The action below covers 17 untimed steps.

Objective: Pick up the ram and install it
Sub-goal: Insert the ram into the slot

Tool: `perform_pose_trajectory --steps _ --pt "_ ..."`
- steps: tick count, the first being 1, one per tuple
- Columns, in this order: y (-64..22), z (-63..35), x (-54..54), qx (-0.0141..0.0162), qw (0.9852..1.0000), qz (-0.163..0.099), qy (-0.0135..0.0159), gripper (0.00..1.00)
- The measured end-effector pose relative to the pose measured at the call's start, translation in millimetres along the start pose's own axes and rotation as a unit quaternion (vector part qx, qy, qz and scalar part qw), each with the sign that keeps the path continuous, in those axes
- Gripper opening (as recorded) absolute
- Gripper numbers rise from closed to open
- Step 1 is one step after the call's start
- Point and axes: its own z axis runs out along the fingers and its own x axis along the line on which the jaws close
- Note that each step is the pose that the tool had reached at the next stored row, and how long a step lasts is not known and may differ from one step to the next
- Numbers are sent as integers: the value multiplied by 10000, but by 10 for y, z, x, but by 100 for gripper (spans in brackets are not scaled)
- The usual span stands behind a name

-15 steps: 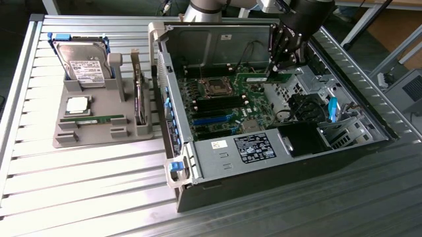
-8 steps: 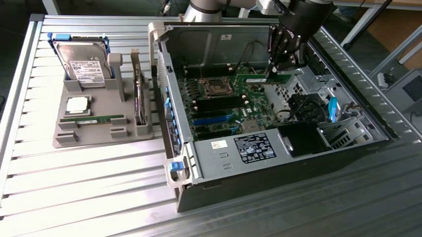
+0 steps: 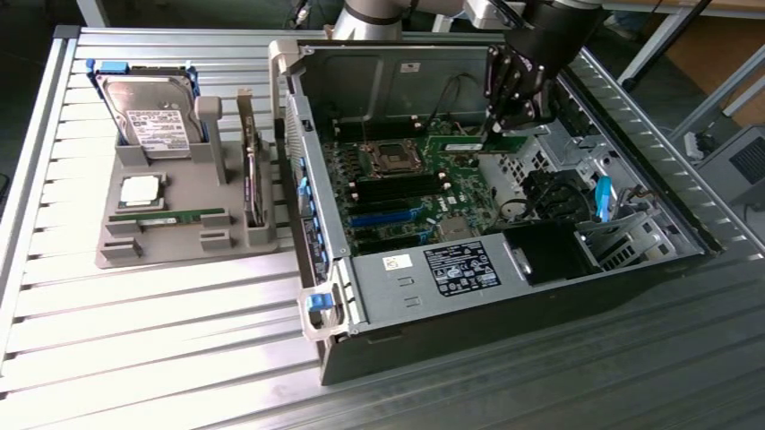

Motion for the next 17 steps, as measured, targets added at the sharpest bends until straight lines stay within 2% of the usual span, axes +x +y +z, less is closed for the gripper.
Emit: perform_pose_trajectory --steps 17 --pt "0 60 -2 0 10000 0 0 11"
